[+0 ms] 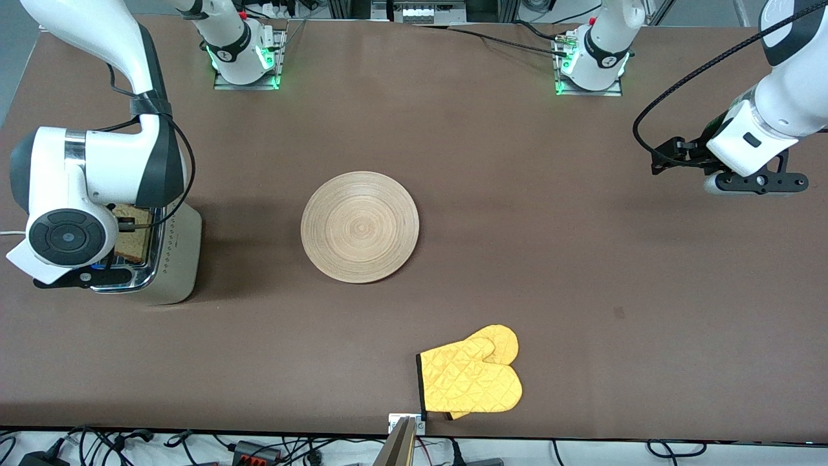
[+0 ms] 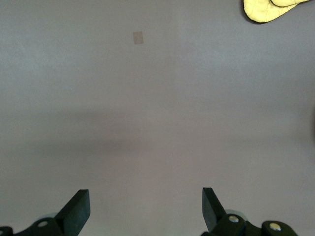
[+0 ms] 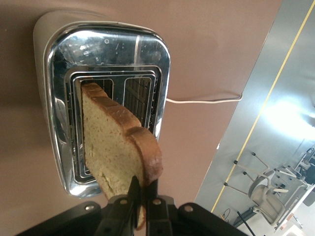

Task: Move plate and put bread in toaster
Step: 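Lower the bread slice into the toaster slot with the right gripper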

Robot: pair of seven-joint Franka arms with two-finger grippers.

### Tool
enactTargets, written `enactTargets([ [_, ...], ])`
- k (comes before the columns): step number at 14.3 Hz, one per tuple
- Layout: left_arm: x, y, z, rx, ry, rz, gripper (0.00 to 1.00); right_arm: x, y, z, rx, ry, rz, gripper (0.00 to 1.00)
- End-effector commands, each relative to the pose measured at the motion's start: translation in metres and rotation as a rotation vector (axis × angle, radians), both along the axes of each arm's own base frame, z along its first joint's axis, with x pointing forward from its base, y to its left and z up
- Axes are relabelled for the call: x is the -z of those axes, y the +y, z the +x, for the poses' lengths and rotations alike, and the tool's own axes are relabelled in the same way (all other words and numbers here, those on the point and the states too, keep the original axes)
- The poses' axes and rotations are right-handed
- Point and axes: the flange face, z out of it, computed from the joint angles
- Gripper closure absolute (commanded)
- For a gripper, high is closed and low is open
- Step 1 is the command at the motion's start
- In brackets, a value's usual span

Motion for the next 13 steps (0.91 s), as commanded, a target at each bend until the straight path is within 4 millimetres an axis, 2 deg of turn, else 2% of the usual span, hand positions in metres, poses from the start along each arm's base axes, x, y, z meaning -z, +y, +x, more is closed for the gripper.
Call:
enactTargets([
  [1, -0.006, 0.001, -0.003, -0.008, -0.003, -0.009, 0.0, 0.005, 0.001, -0.002, 0.007, 0.0, 0.004, 1.0],
  [5, -0.006, 0.001, -0.003, -0.008, -0.003, -0.009, 0.0, 0.027, 0.0, -0.003, -0.016, 0.005, 0.014, 1.0],
  [6, -0.006, 0.002, -0.003, -0.009, -0.003, -0.009, 0.0, 0.028, 0.0, -0.004, -0.016, 0.007, 0.014, 0.94],
  [7, -0.006, 0.002, -0.003, -0.009, -0.003, -0.009, 0.0, 0.029, 0.0, -0.003, -0.018, 0.009, 0.011, 0.59],
  [8, -0.006, 0.001, -0.003, -0.008, -0.003, -0.009, 0.0, 0.025, 0.0, -0.002, -0.026, -0.005, 0.016, 0.01],
  [11, -0.006, 0.001, -0.003, -0.008, -0.003, -0.009, 0.0, 0.01, 0.009, -0.004, -0.032, -0.034, 0.041, 0.0],
  [13, -0.006, 0.001, -0.003, -0.008, -0.003, -0.009, 0.0, -0.008, 0.011, -0.007, -0.008, -0.064, 0.109, 0.0],
])
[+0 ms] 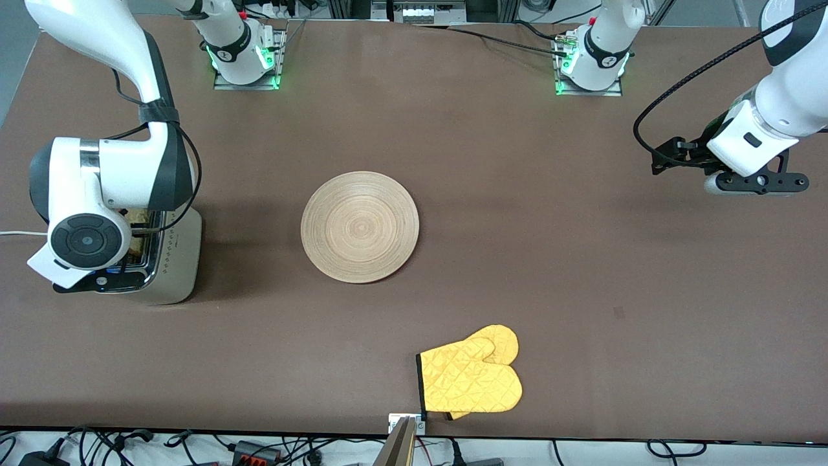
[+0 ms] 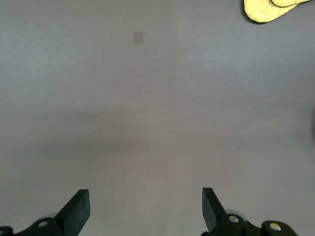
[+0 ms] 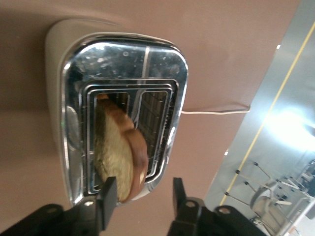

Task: Move plate and put bread in toaster
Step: 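Open the right gripper and release the bread into the slot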

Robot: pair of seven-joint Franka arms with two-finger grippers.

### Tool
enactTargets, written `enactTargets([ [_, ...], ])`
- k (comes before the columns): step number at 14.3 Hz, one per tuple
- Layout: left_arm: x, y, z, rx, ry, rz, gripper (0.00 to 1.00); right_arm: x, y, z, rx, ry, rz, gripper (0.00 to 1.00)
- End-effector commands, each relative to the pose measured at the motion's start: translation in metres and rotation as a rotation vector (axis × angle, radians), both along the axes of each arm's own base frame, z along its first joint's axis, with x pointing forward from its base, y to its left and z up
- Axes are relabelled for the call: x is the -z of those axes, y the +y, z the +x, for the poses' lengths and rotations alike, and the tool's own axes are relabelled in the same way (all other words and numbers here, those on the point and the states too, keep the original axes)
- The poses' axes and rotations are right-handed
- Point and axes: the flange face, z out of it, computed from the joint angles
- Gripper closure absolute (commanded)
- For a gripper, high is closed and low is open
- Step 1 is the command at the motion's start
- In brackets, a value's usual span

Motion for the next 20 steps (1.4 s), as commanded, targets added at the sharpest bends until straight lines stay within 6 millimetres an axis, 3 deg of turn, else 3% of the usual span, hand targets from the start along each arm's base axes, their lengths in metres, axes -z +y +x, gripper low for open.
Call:
enactTargets([
  [1, -0.006, 0.001, -0.003, -0.008, -0.003, -0.009, 0.0, -0.032, 0.007, -0.009, 0.03, -0.053, 0.086, 0.0],
  [7, -0.006, 0.0, -0.003, -0.007, -0.001, -0.009, 0.0, -0.093, 0.027, -0.018, 0.046, -0.144, 0.307, 0.0],
  [10, -0.006, 0.001, -0.003, -0.008, -0.001, -0.009, 0.0, -0.108, 0.029, -0.018, 0.098, -0.174, 0.441, 0.0],
  [11, -0.006, 0.0, -0.003, -0.007, -0.001, -0.009, 0.0, -0.12, 0.015, -0.022, 0.145, -0.195, 0.523, 0.0],
  [14, -0.006, 0.0, -0.003, -0.007, -0.001, -0.009, 0.0, -0.122, 0.004, -0.021, 0.18, -0.2, 0.588, 0.0],
  [20, -0.006, 0.0, -0.003, -0.007, -0.001, -0.009, 0.0, -0.127, -0.014, -0.02, 0.151, -0.223, 0.514, 0.0],
])
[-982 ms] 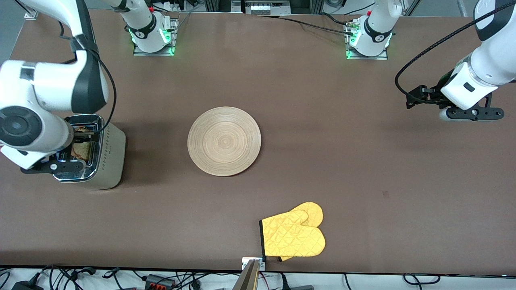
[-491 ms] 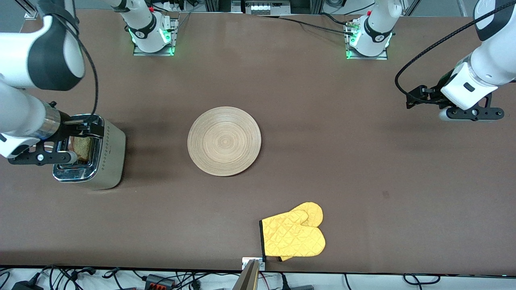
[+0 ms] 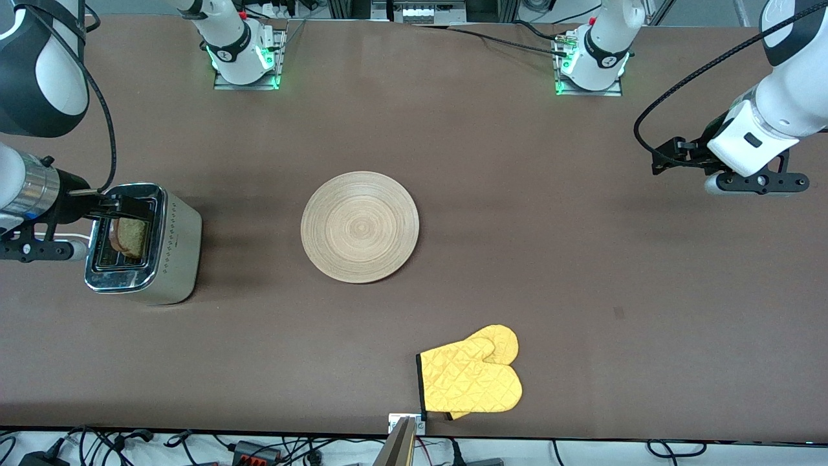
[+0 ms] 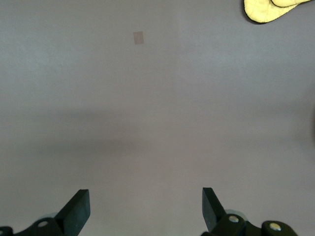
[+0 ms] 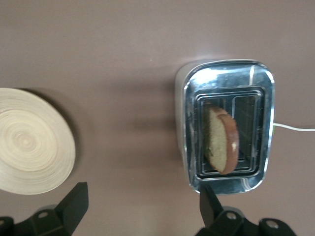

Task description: Move plate and put bread in toaster

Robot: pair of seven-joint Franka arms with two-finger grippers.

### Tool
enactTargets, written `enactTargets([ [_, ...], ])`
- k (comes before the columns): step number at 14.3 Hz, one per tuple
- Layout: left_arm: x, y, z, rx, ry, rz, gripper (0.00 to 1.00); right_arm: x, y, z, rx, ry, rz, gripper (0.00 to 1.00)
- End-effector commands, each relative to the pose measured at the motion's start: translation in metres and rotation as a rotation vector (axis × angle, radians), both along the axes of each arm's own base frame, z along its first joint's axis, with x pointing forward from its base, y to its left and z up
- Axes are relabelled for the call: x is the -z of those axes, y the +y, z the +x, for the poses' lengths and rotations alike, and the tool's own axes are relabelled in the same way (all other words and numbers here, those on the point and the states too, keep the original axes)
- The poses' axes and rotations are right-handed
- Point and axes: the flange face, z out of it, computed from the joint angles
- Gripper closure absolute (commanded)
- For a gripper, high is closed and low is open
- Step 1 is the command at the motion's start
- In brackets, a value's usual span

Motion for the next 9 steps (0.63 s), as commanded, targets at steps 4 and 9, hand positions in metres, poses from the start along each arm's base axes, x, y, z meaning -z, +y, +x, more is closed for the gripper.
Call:
enactTargets([
  [4, -0.006, 0.001, -0.003, -0.008, -0.001, -0.009, 0.0, -0.024, -0.05, 0.001, 0.032, -0.087, 0.025, 0.0],
  [9, -0.006, 0.001, -0.003, -0.008, -0.001, -0.009, 0.0, -0.037, -0.064, -0.002, 0.007, -0.158, 0.03, 0.0],
])
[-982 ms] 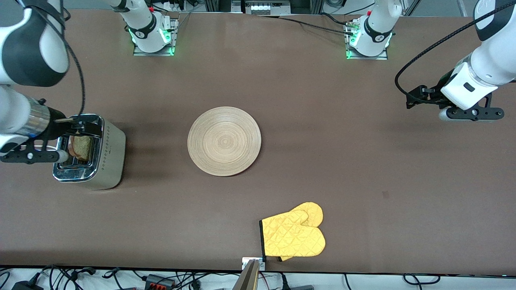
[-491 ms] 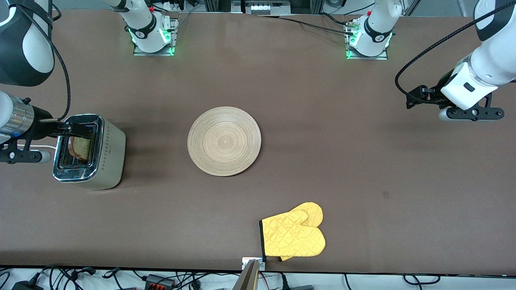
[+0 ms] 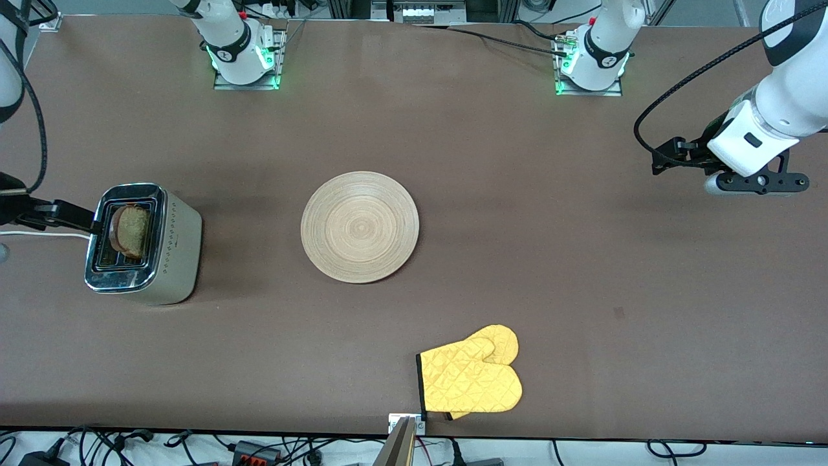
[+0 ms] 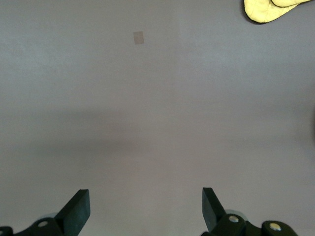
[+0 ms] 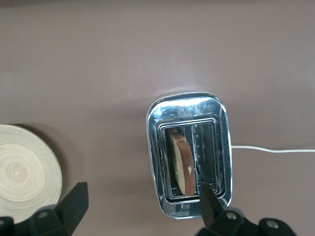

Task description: Move plate and put bread in toaster

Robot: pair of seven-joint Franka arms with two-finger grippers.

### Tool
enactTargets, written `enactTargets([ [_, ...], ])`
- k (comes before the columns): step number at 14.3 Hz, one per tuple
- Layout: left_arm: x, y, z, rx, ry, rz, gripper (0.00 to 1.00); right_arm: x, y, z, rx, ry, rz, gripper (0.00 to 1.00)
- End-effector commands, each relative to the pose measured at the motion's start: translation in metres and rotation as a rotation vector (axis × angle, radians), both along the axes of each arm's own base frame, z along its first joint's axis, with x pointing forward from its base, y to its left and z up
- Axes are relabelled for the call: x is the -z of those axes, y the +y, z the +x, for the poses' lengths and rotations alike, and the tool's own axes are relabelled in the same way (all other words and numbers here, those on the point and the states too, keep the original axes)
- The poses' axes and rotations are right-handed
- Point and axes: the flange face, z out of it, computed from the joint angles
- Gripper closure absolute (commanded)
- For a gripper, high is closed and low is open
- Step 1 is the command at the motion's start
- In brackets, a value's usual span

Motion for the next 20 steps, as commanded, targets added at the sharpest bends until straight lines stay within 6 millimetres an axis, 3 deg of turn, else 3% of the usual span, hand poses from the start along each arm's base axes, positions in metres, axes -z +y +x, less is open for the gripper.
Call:
enactTargets([
  [1, -0.006, 0.001, -0.003, -0.008, -0.001, -0.009, 0.0, -0.006, 0.003, -0.01, -0.035, -0.016, -0.006, 0.0],
  [4, -0.006, 0.001, -0.003, -0.008, -0.001, -0.009, 0.0, -0.003, 0.005, -0.022, -0.044, 0.003, -0.03, 0.0],
  [8, -0.006, 0.001, -0.003, -0.009, -0.001, -0.009, 0.0, 0.017, 0.006, -0.068, -0.038, -0.011, -0.028, 0.0],
  [10, -0.005, 0.001, -0.003, -0.008, 0.0, -0.009, 0.0, 0.013, 0.008, -0.085, -0.052, -0.012, -0.026, 0.0],
  [15, -0.005, 0.001, -0.003, -0.009, 0.0, -0.009, 0.0, -0.012, 0.013, -0.088, -0.057, 0.004, -0.025, 0.0],
  [20, -0.005, 0.001, -0.003, -0.009, 0.0, -0.009, 0.0, -0.013, 0.013, -0.087, -0.058, 0.0, -0.016, 0.0],
])
